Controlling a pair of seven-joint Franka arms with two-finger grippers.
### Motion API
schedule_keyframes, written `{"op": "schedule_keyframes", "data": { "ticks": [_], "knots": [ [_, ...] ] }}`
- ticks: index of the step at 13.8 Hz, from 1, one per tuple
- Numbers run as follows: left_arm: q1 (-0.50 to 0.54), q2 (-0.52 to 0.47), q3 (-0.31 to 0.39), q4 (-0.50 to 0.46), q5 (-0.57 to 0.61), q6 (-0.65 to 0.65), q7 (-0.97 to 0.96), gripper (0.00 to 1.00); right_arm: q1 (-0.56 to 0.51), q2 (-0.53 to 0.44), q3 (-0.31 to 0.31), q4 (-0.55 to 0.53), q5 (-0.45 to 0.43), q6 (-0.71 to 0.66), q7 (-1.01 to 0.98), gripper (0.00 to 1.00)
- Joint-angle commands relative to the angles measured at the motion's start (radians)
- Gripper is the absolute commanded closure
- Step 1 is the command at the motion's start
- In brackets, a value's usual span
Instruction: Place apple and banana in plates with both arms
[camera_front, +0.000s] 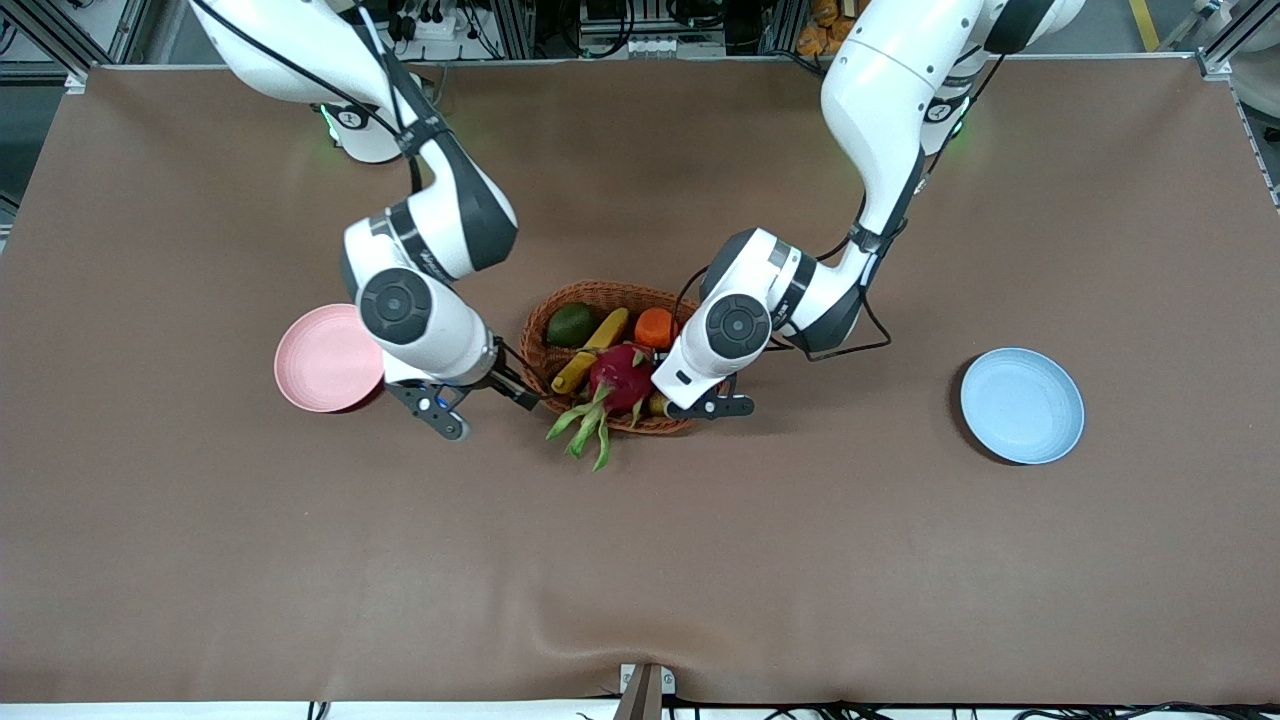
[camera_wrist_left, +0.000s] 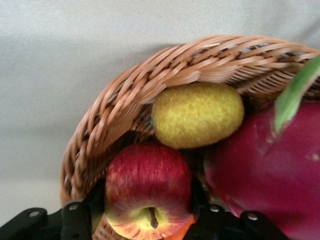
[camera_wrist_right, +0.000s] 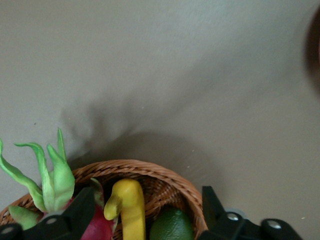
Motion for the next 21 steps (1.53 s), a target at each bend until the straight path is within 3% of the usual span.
{"op": "schedule_keyframes", "data": {
  "ticks": [1, 8, 12, 17, 21],
  "knots": [
    [0.007, -0.102, 0.010, -0.007, 0.007, -0.131, -0.043, 0.91, 0.017, 0.045, -0.008, 0.052, 0.050, 0.012, 0.014, 0.11],
    [0.107, -0.267, 0.037, -0.017, 0.027, -0.282, -0.017, 0.89, 0.050, 0.104, -0.008, 0.053, 0.064, 0.078, 0.014, 0.28],
    [0.203, -0.337, 0.036, -0.030, 0.103, -0.368, 0.102, 0.89, 0.074, 0.116, -0.008, 0.053, 0.062, 0.089, 0.014, 0.36],
    [0.328, -0.411, 0.036, -0.128, 0.151, -0.370, 0.277, 0.89, 0.082, 0.127, -0.008, 0.053, 0.062, 0.090, 0.014, 0.51],
    [0.404, -0.466, 0.033, -0.252, 0.202, -0.280, 0.412, 0.89, 0.091, 0.131, -0.008, 0.053, 0.061, 0.090, 0.014, 0.64]
  ]
}}
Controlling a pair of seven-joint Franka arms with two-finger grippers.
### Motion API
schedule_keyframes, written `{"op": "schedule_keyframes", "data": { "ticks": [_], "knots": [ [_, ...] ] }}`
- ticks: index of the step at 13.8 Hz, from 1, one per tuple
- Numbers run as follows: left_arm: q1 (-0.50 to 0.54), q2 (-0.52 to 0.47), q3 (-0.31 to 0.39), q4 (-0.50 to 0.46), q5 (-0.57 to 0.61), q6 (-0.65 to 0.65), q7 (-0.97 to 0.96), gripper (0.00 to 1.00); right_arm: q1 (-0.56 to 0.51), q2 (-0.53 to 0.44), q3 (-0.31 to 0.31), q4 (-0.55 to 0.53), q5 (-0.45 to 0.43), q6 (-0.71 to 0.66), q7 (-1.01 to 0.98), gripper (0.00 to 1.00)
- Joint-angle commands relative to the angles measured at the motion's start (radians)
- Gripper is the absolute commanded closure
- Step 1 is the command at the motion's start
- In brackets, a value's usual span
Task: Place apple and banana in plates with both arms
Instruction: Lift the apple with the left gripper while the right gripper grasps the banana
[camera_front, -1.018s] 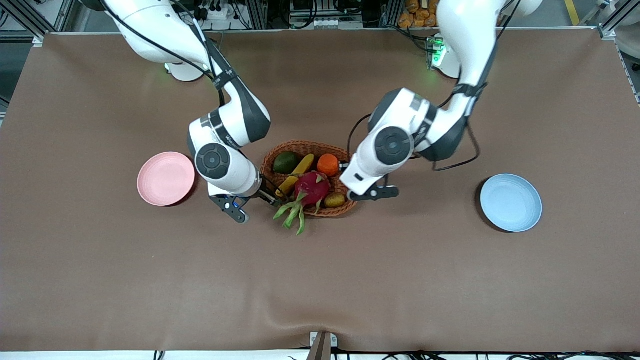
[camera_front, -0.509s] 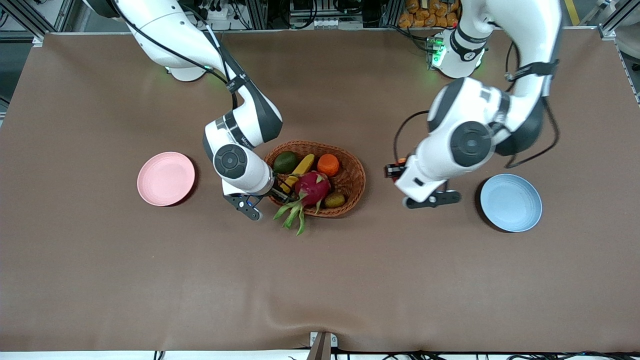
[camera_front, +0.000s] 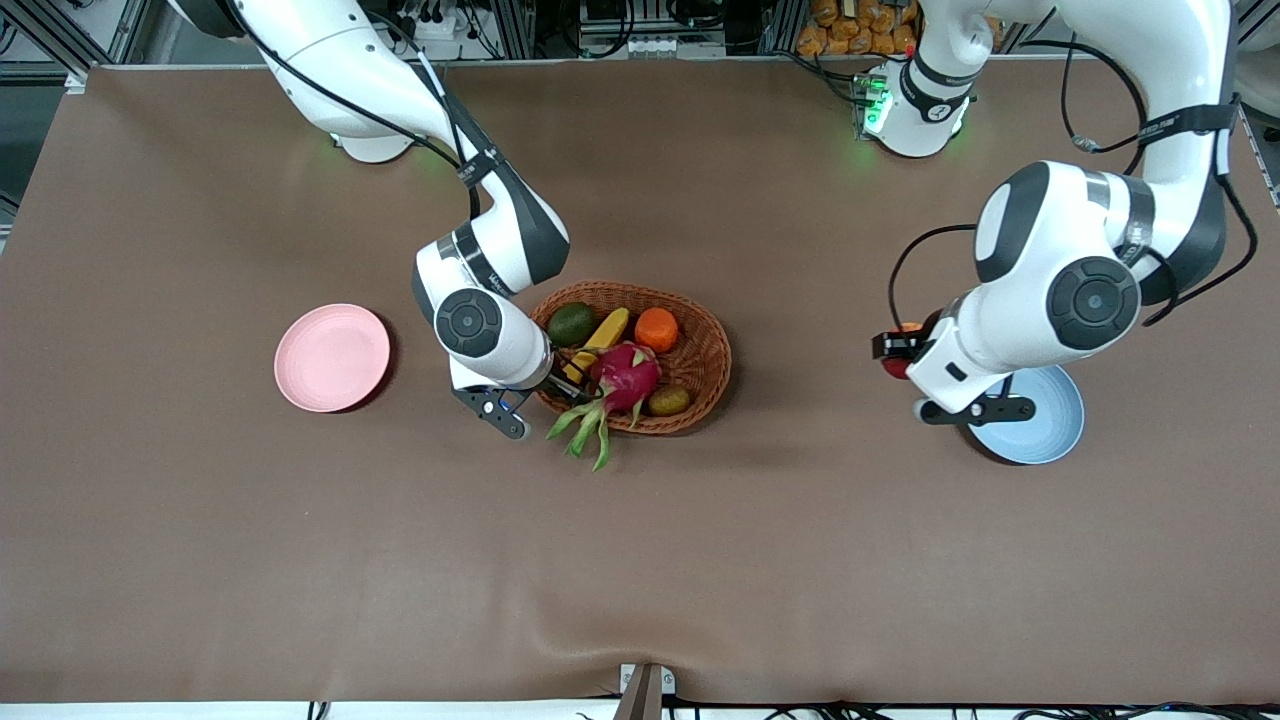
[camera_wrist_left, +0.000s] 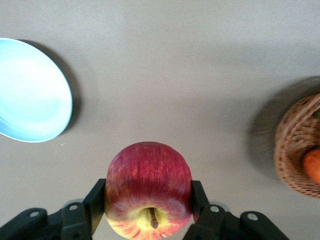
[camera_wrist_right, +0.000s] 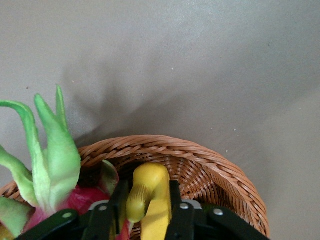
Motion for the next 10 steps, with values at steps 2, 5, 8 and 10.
{"op": "schedule_keyframes", "data": {
  "ticks": [2, 5, 8, 10],
  "knots": [
    [0.096, -0.087, -0.009, -0.182, 0.022, 0.141, 0.166, 0.89, 0.018, 0.023, -0.008, 0.028, 0.012, -0.001, 0.012, 0.76],
    [0.185, -0.090, -0.010, -0.231, 0.022, 0.194, 0.284, 0.90, 0.018, 0.023, -0.008, 0.028, 0.012, -0.003, 0.009, 1.00],
    [0.229, -0.087, -0.009, -0.335, 0.104, 0.316, 0.298, 0.90, 0.020, 0.012, -0.008, 0.044, 0.011, -0.020, 0.003, 1.00],
    [0.280, -0.064, -0.015, -0.357, 0.146, 0.384, 0.309, 0.90, 0.018, 0.007, -0.008, 0.076, 0.011, -0.076, 0.003, 1.00]
  ]
}}
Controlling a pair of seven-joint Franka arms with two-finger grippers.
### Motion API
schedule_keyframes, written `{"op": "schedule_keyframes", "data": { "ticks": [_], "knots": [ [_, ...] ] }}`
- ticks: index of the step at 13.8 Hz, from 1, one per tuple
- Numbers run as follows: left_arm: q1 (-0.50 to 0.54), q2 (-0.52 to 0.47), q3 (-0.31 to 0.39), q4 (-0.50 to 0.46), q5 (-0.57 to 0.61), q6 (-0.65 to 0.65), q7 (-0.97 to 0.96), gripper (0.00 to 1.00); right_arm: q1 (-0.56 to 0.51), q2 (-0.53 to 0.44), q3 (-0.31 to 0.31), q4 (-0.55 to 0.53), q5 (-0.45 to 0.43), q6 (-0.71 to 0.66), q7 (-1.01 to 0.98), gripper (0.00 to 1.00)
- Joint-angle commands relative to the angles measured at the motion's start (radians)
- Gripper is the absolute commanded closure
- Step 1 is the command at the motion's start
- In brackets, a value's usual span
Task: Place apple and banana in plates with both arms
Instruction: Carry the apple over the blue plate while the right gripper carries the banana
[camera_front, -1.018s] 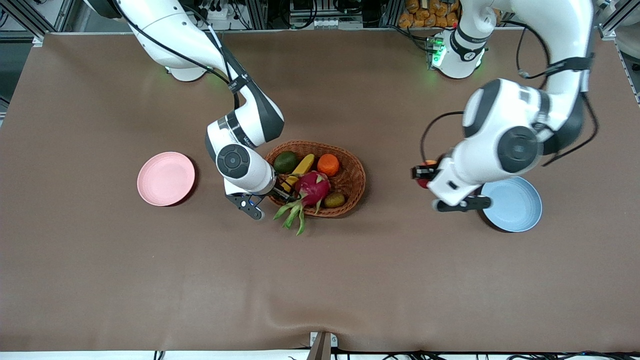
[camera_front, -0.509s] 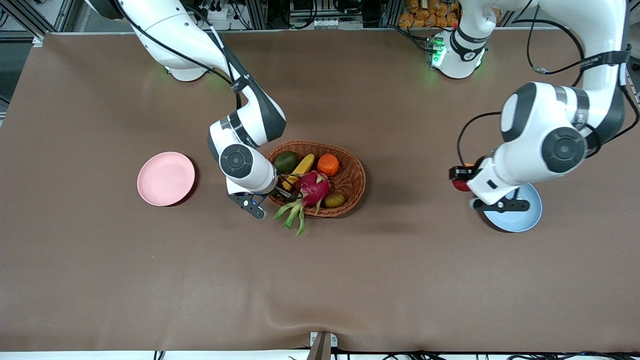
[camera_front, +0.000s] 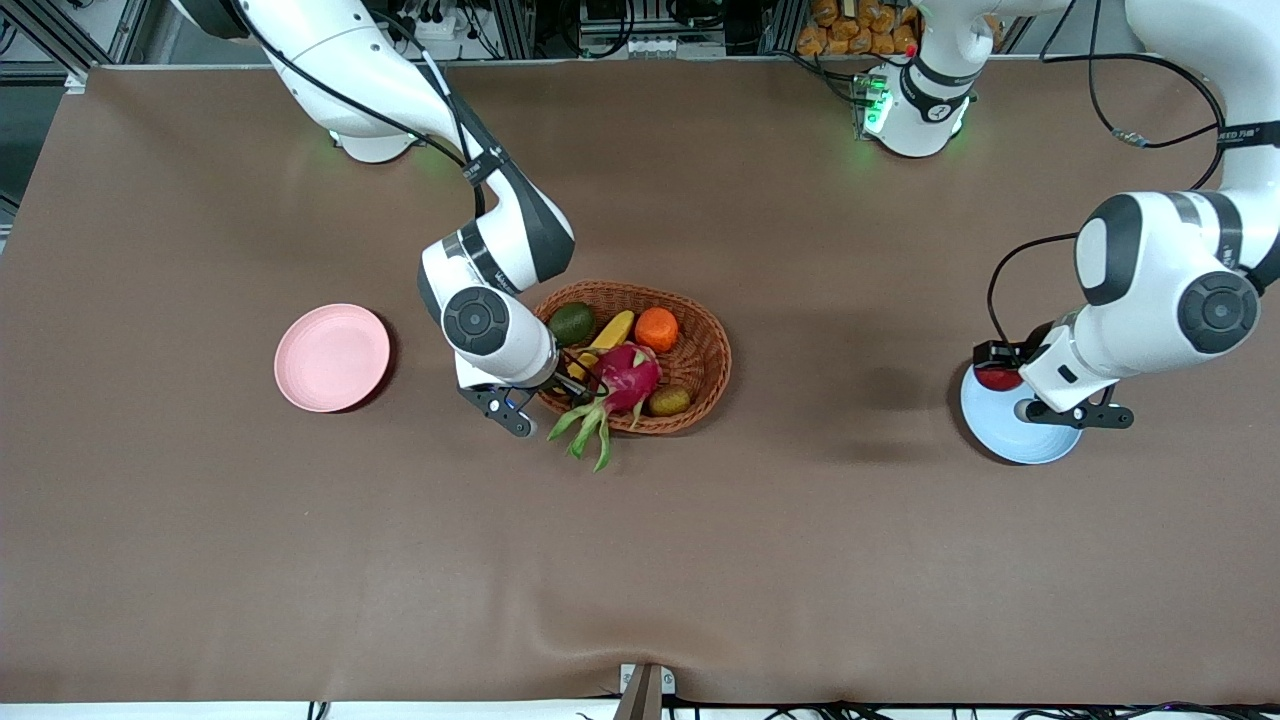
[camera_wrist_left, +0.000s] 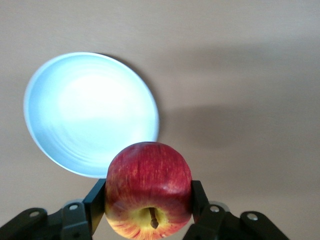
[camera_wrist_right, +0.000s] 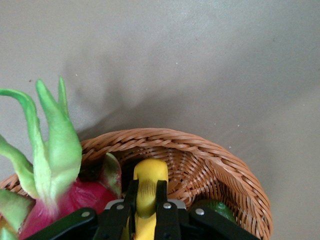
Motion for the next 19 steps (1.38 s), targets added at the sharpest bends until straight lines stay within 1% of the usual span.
{"op": "schedule_keyframes", "data": {
  "ticks": [1, 3, 4, 6, 7, 8, 9, 11, 12, 14, 16, 17, 19],
  "knots": [
    [0.040, -0.003, -0.013, -0.047, 0.040, 0.065, 0.032, 0.90, 0.009, 0.000, -0.007, 0.085, 0.009, -0.107, 0.001, 1.00],
    [0.054, 0.023, -0.013, -0.043, 0.040, 0.093, 0.061, 0.90, 0.006, -0.006, -0.009, 0.165, 0.008, -0.232, -0.002, 1.00],
    [0.098, 0.037, -0.014, -0.037, 0.042, 0.106, 0.118, 0.90, -0.002, -0.023, -0.010, 0.191, 0.006, -0.298, -0.006, 1.00],
    [0.180, 0.098, -0.016, -0.004, 0.020, 0.129, 0.246, 0.90, -0.022, -0.077, -0.014, 0.200, 0.006, -0.374, -0.032, 1.00],
    [0.204, 0.129, -0.017, 0.019, -0.004, 0.131, 0.290, 0.90, -0.039, -0.109, -0.015, 0.199, 0.003, -0.423, -0.086, 1.00],
    [0.207, 0.143, -0.017, 0.027, -0.033, 0.130, 0.316, 0.90, -0.066, -0.137, -0.018, 0.199, -0.005, -0.487, -0.139, 1.00],
    [0.208, 0.145, -0.016, 0.027, -0.044, 0.130, 0.324, 0.90, -0.097, -0.160, -0.020, 0.199, -0.018, -0.544, -0.205, 1.00],
    [0.208, 0.157, -0.016, 0.030, -0.046, 0.131, 0.324, 0.90, -0.173, -0.195, -0.021, 0.193, -0.104, -0.638, -0.343, 1.00],
    [0.208, 0.162, -0.016, 0.036, -0.046, 0.131, 0.324, 0.90, -0.213, -0.204, -0.021, 0.191, -0.133, -0.671, -0.414, 1.00],
    [0.208, 0.174, -0.016, 0.043, -0.047, 0.131, 0.324, 0.90, -0.288, -0.217, -0.021, 0.167, -0.155, -0.713, -0.553, 1.00],
    [0.208, 0.178, -0.016, 0.049, -0.047, 0.131, 0.324, 0.90, -0.345, -0.238, -0.021, 0.093, -0.201, -0.707, -0.665, 1.00],
    [0.208, 0.180, -0.016, 0.049, -0.047, 0.131, 0.324, 0.90, -0.370, -0.255, -0.021, 0.052, -0.224, -0.693, -0.707, 1.00],
    [0.209, 0.188, -0.016, 0.050, -0.047, 0.131, 0.328, 0.90, -0.414, -0.302, -0.021, -0.069, -0.247, -0.605, -0.781, 1.00]
  ]
}}
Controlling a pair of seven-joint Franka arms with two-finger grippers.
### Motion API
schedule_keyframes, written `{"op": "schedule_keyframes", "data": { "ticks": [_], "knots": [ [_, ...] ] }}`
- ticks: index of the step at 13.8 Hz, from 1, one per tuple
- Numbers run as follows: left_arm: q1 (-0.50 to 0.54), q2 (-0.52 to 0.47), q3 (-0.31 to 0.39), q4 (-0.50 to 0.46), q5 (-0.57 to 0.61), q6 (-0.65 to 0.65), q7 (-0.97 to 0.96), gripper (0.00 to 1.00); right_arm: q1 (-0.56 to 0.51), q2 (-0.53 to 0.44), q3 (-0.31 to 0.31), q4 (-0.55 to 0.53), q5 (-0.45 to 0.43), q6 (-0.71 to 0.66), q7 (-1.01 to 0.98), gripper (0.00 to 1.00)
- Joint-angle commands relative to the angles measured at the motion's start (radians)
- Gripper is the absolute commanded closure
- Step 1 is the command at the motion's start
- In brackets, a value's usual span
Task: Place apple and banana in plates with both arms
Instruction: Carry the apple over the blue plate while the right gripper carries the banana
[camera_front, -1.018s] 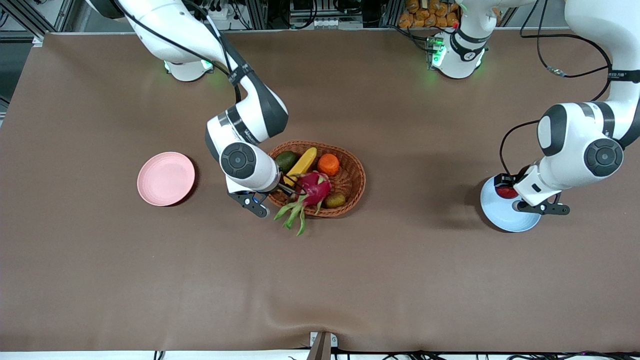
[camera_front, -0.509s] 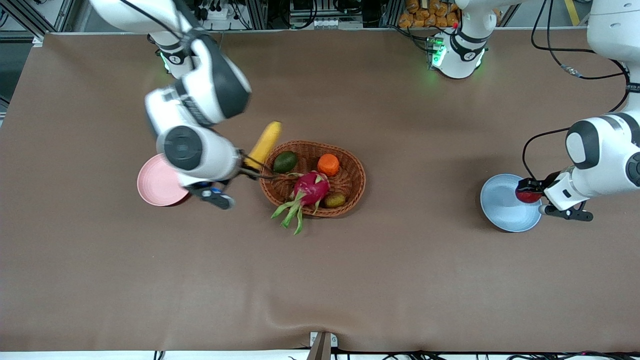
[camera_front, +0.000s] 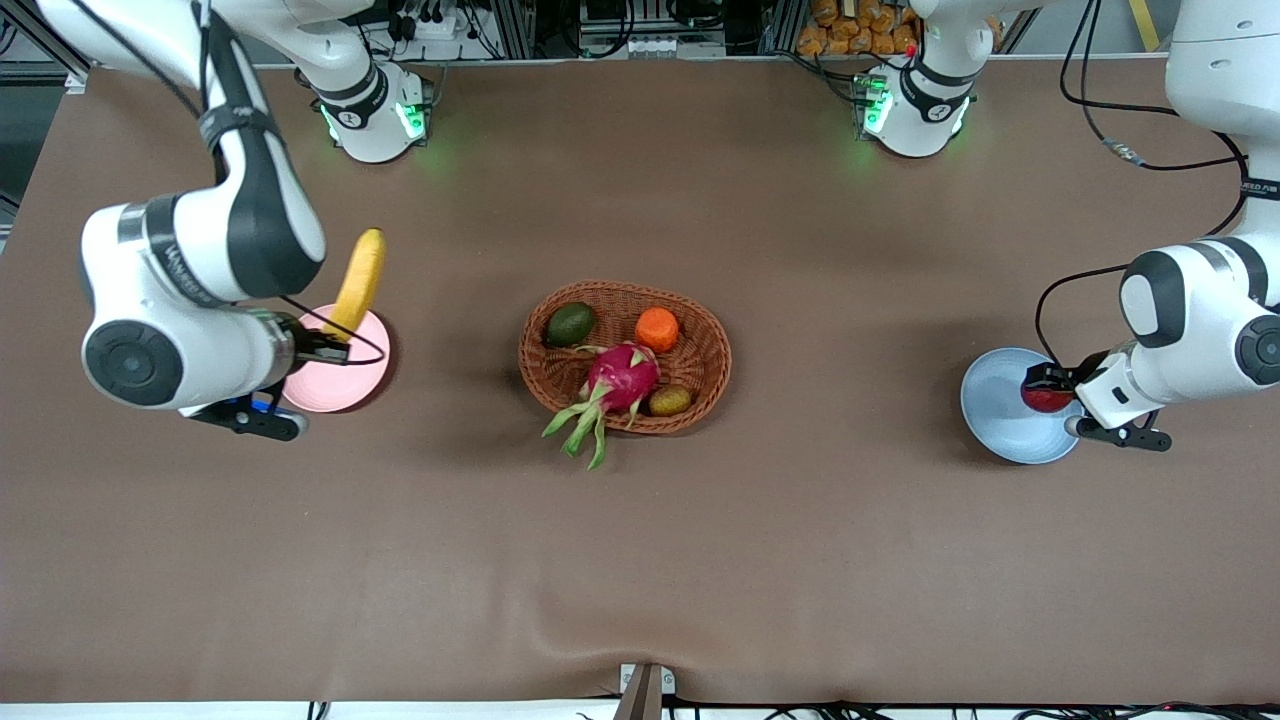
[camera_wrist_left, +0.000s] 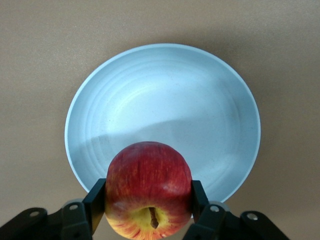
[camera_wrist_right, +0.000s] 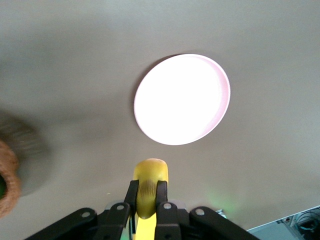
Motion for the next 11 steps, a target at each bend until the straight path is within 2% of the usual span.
{"op": "schedule_keyframes", "data": {
  "ticks": [1, 4, 7, 11],
  "knots": [
    [0.003, 0.015, -0.001, 0.020, -0.014, -0.004, 0.010, 0.90, -0.068, -0.107, 0.019, -0.209, -0.045, 0.127, -0.101, 1.00],
    [0.003, 0.027, -0.001, 0.030, -0.016, -0.004, 0.010, 0.90, -0.139, -0.101, 0.019, -0.338, -0.045, 0.305, -0.185, 1.00],
    [0.003, 0.035, -0.001, 0.031, -0.016, -0.002, 0.010, 0.90, -0.160, -0.092, 0.019, -0.458, -0.045, 0.495, -0.213, 1.00],
    [0.004, 0.064, -0.003, 0.033, -0.063, -0.002, 0.012, 0.90, -0.173, -0.037, 0.019, -0.484, -0.047, 0.601, -0.213, 1.00]
  ]
}}
